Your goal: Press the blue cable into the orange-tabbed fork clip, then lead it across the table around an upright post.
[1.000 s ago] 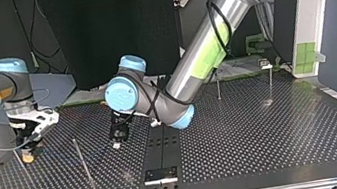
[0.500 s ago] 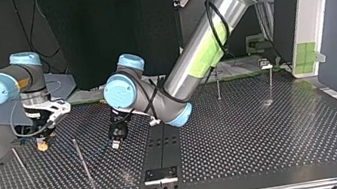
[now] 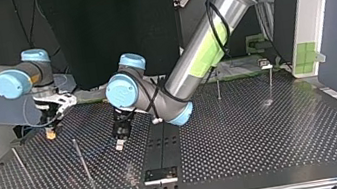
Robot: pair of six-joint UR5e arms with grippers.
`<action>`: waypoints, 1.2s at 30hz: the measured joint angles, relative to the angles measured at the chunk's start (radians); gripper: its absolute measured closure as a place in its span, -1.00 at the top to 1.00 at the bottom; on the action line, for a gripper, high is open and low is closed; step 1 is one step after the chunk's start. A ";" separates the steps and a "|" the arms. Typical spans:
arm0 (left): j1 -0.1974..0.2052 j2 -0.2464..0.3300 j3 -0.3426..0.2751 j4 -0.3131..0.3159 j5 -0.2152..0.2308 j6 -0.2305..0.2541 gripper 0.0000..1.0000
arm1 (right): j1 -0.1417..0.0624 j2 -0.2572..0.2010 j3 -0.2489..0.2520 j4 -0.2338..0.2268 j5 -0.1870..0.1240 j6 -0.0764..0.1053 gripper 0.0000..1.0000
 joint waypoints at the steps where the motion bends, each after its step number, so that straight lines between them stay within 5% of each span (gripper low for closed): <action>1: 0.001 0.000 0.000 0.001 -0.003 0.001 1.00 | -0.001 0.007 0.007 -0.009 0.000 -0.001 -1.00; 7: 0.006 0.000 -0.001 0.003 -0.020 0.008 1.00 | -0.007 0.052 0.046 -0.057 -0.002 -0.013 -1.00; 21: 0.012 0.000 -0.001 0.002 -0.023 0.009 1.00 | -0.053 0.171 0.105 -0.178 0.018 -0.007 -1.00; 36: 0.010 0.000 -0.002 -0.001 -0.024 0.007 1.00 | -0.110 0.299 0.106 -0.302 0.074 0.055 -1.00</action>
